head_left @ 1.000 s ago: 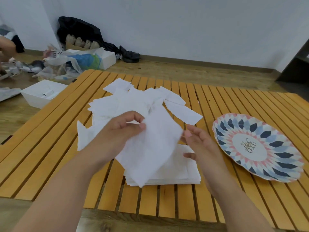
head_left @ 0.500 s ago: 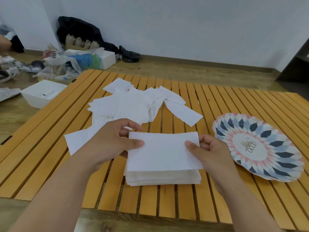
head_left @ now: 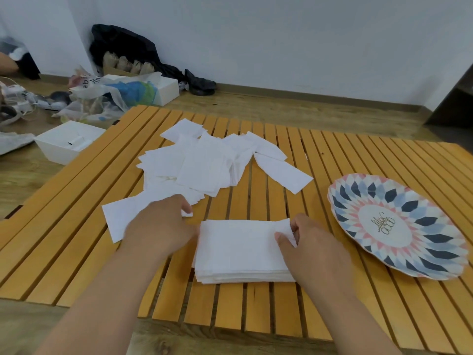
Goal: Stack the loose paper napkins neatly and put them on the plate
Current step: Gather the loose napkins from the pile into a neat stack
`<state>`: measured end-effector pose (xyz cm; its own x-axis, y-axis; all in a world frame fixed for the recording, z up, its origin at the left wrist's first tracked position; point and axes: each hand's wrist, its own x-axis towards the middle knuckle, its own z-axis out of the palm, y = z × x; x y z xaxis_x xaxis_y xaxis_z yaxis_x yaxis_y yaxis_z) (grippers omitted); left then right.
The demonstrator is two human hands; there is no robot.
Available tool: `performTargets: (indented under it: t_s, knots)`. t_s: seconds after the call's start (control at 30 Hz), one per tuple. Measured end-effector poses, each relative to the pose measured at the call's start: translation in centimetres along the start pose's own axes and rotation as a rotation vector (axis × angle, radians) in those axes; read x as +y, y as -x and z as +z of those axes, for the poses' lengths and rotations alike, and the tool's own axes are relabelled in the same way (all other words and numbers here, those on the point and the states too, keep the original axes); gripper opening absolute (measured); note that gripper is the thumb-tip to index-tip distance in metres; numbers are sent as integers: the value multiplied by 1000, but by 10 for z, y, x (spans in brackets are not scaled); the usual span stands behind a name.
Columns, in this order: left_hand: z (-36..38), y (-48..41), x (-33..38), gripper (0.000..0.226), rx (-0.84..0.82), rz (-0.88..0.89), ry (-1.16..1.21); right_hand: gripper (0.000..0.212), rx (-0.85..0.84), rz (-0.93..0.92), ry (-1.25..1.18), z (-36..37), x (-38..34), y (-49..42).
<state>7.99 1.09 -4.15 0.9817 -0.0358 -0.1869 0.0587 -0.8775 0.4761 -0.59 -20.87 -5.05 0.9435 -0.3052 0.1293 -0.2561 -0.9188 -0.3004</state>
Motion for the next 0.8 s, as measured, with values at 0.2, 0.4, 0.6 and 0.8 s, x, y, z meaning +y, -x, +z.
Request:
performTargets:
  t_s: [0.2,0.4,0.6,0.8]
  knots:
    - [-20,-11,-39,35,221,-91,-257,37,170,-16,-31,-1,-2,0]
    - [-11,-15,-45,27,217,-93,-238,28,142,-25,-84,-2,3,-1]
    - [-15,-24,-53,24,193,-124,-236,25,99,-21,-137,-4,5,-2]
    - [-26,-20,-51,21,198,-110,-184,21,126,-27,-186,-5,6,-3]
